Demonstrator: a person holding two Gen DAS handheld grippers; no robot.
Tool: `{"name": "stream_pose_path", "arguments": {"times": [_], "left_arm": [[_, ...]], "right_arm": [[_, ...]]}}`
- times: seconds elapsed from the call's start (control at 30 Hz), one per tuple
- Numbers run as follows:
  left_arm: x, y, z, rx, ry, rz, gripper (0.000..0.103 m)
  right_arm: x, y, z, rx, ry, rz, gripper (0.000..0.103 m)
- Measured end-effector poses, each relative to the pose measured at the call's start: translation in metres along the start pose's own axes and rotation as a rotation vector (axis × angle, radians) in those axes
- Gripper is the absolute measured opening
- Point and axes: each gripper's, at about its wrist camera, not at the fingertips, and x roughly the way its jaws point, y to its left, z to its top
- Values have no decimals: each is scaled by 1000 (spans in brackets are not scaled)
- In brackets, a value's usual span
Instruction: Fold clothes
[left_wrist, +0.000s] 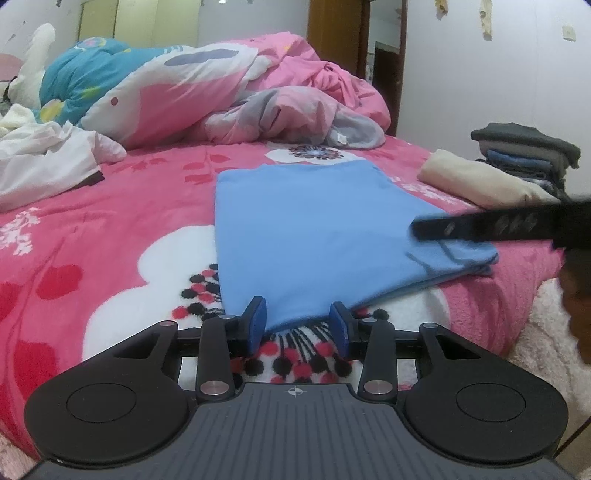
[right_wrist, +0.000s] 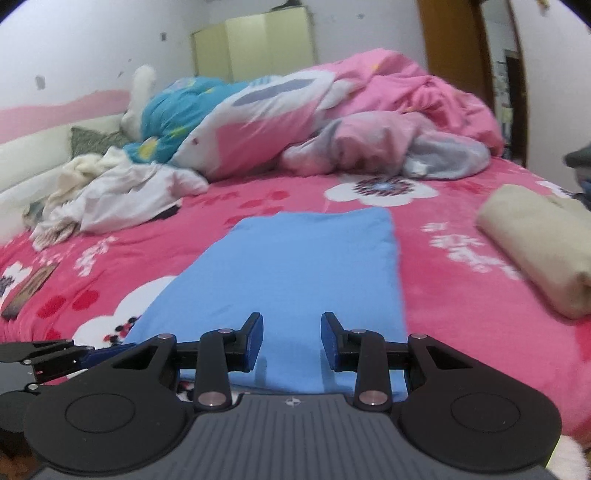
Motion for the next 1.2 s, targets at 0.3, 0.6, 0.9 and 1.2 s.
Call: {"name": "stream_pose_path", "arguments": {"times": [0.3,0.6,0.9,1.2], "left_arm": [[0,-1,0,3,2,6,41],[0,-2,-1,23,7,8,43],[-11,-3,11,30,17,16,45],[-13,-11,29,38,-1,42,50]], "right_arm": [[-17,-16,-19,27,59,-12,34],[7,-8,2,-18,-1,-47,34],[-1,-19,-36,-49,-43,-43,34],[-3,-29,-47,-24,-117,8,35]]}}
